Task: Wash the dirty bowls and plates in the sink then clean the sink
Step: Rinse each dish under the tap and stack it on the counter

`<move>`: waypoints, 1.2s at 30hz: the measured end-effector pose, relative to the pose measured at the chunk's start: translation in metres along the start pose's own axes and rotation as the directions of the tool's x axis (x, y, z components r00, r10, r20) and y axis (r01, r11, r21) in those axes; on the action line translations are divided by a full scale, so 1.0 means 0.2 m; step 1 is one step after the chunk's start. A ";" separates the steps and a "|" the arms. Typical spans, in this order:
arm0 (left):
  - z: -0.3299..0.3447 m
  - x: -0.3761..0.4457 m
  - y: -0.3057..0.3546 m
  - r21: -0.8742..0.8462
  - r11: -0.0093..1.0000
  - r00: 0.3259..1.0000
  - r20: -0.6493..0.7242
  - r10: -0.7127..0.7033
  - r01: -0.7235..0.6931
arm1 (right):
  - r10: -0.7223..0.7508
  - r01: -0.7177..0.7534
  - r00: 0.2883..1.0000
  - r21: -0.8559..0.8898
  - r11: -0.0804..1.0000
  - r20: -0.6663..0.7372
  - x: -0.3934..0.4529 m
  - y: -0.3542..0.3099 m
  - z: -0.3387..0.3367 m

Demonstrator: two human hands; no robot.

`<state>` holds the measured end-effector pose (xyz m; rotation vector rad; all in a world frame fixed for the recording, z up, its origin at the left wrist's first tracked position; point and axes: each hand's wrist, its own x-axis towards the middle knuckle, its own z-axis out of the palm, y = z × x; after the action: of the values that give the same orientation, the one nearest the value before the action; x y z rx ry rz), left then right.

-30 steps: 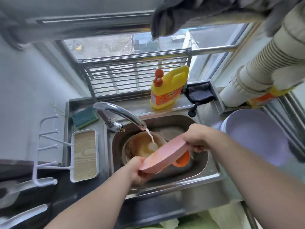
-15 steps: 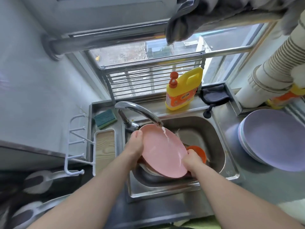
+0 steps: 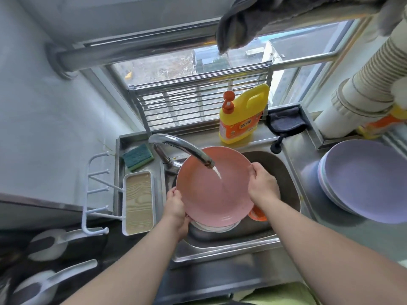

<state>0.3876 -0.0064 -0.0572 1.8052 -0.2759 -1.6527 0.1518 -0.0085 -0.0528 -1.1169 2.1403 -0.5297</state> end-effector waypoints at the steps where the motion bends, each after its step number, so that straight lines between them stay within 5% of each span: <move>1: 0.03 0.00 -0.02 -0.014 0.999 0.999 0.010 -0.041 0.041 | -0.035 0.035 0.999 -0.025 0.999 -0.002 0.00 -0.01 -0.05; 8: 0.31 -0.05 -0.11 0.092 0.962 0.952 0.151 -0.267 0.255 | -0.128 0.109 0.990 -0.256 0.961 -0.060 0.07 -0.03 -0.38; 12: 0.40 -0.06 -0.18 0.182 0.941 0.927 0.197 -0.320 0.286 | 0.043 -0.014 0.997 -0.406 0.914 0.063 0.15 0.03 -0.47; 18: 0.33 -0.04 -0.12 0.281 0.899 0.927 0.072 -0.369 0.336 | 0.342 -0.123 0.915 -0.661 0.740 0.212 0.16 0.15 -0.44; 22: 0.26 0.01 0.01 0.307 0.921 0.961 0.060 -0.269 0.239 | 0.401 -0.181 0.870 -0.570 0.802 0.288 0.06 0.24 -0.24; 28: 0.15 0.01 0.25 0.446 0.854 0.959 0.214 0.188 -0.267 | 0.321 -0.280 0.884 -0.165 0.946 0.340 -0.08 0.21 0.04; 33: 0.08 0.02 0.25 0.248 0.942 0.974 0.077 0.211 -0.224 | 0.163 -0.158 0.972 -0.042 0.987 0.171 -0.08 0.09 0.02; 36: 0.10 0.03 0.19 0.054 0.997 0.998 0.051 0.048 -0.051 | 0.031 -0.027 0.992 -0.037 0.999 0.119 -0.05 0.06 -0.09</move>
<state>0.3801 -0.0439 -0.0388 1.7849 -0.3890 -1.6720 0.1368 0.0080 -0.0448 -1.1075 2.0657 -0.4021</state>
